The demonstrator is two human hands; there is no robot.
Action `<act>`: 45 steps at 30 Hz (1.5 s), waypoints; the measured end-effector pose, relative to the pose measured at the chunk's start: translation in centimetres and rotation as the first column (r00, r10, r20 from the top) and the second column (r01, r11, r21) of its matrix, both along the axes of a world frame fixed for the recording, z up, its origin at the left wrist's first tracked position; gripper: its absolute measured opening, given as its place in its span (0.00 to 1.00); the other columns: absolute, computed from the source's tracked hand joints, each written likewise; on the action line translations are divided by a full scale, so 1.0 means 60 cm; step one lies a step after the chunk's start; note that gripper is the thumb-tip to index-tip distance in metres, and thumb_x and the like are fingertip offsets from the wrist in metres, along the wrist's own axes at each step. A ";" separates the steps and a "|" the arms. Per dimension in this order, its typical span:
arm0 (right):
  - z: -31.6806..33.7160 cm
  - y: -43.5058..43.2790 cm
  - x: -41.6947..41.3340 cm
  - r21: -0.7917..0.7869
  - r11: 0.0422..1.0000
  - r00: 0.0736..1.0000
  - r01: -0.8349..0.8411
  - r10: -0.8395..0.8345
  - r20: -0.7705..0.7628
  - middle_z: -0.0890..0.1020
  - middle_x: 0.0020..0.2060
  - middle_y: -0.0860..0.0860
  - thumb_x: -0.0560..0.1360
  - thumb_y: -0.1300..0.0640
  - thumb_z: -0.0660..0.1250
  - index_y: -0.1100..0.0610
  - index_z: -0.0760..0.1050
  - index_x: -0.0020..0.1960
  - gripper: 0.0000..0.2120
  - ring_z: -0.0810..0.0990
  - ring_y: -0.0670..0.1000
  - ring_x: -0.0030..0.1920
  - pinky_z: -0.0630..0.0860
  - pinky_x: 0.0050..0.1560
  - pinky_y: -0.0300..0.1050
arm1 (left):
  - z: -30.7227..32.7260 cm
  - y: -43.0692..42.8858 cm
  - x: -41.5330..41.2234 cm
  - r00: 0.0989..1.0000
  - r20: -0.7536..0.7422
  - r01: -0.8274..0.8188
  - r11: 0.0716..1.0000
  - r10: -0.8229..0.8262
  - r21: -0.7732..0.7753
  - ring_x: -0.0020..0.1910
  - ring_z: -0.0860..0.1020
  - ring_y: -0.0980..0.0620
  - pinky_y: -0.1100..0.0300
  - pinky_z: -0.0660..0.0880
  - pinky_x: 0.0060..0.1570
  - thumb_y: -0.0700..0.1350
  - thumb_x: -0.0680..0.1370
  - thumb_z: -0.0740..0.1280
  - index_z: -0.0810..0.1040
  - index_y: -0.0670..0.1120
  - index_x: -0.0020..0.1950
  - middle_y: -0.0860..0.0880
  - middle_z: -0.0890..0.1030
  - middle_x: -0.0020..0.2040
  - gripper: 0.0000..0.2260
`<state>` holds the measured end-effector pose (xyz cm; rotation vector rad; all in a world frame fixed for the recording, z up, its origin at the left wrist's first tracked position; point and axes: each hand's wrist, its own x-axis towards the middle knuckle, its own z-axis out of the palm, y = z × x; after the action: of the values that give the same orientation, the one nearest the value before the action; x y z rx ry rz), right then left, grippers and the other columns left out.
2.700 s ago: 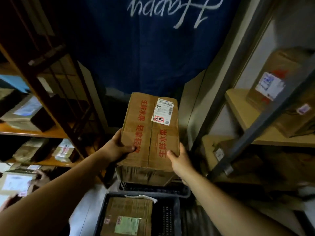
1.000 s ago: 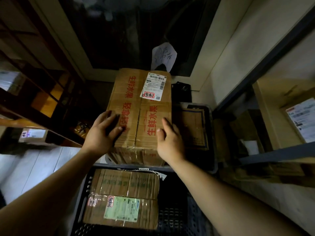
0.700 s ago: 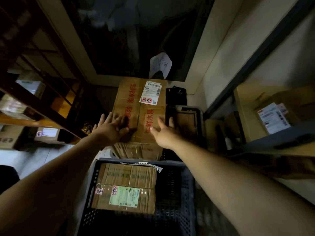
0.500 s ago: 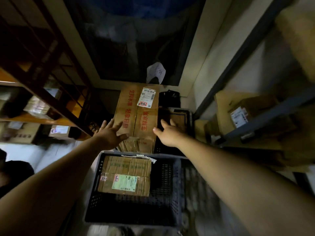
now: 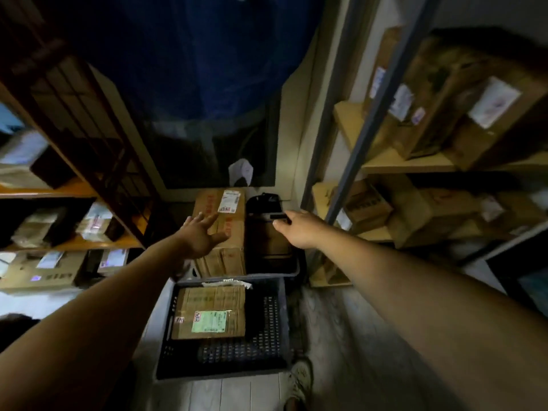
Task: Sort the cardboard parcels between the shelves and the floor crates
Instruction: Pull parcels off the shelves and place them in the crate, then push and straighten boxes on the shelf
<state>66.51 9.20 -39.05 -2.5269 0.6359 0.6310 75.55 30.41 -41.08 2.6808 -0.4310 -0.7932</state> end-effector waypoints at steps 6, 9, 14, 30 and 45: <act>0.109 0.010 -0.115 -0.062 0.997 0.993 0.053 -0.046 0.107 0.57 0.76 0.54 0.79 0.36 0.51 0.54 0.53 0.77 0.33 0.58 0.58 0.75 0.61 0.71 0.51 | 0.154 -0.035 -0.098 0.977 0.115 0.188 0.978 -0.177 -0.092 0.77 0.44 0.44 0.48 0.43 0.73 0.56 0.80 0.58 0.52 0.51 0.78 0.47 0.49 0.79 0.29; 0.177 0.006 -0.178 -0.101 0.991 0.985 0.093 -0.076 0.157 0.59 0.76 0.54 0.78 0.36 0.51 0.53 0.54 0.77 0.33 0.60 0.58 0.74 0.63 0.71 0.53 | 0.232 -0.048 -0.145 0.964 0.144 0.244 0.960 -0.224 -0.140 0.77 0.44 0.44 0.44 0.45 0.74 0.58 0.79 0.60 0.52 0.52 0.78 0.48 0.49 0.79 0.30; 0.300 -0.032 -0.285 -0.133 0.973 0.936 0.191 -0.139 0.325 0.58 0.76 0.53 0.79 0.38 0.52 0.51 0.53 0.78 0.32 0.60 0.57 0.74 0.61 0.71 0.52 | 0.352 -0.088 -0.225 0.922 0.256 0.333 0.932 -0.290 -0.145 0.77 0.47 0.43 0.43 0.48 0.74 0.59 0.78 0.60 0.50 0.56 0.77 0.47 0.49 0.79 0.31; 0.546 -0.276 -0.610 -0.294 0.912 0.831 0.287 -0.084 0.550 0.57 0.77 0.52 0.78 0.36 0.53 0.51 0.53 0.78 0.33 0.58 0.57 0.75 0.59 0.73 0.52 | 0.607 -0.293 -0.518 0.778 0.578 0.412 0.894 -0.245 -0.176 0.77 0.49 0.43 0.45 0.49 0.74 0.60 0.78 0.60 0.50 0.55 0.78 0.48 0.50 0.79 0.32; 0.652 -0.455 -0.628 -0.335 0.884 0.752 0.326 -0.028 0.658 0.58 0.76 0.54 0.78 0.37 0.53 0.51 0.53 0.77 0.33 0.59 0.58 0.74 0.62 0.71 0.51 | 0.719 -0.459 -0.532 0.690 0.690 0.415 0.900 -0.218 -0.131 0.77 0.46 0.42 0.41 0.48 0.73 0.58 0.78 0.61 0.47 0.56 0.78 0.47 0.48 0.79 0.33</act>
<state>28.80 -18.07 0.05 -2.7697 0.8030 -0.5152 43.60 2.88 2.08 2.5572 -1.1177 0.2055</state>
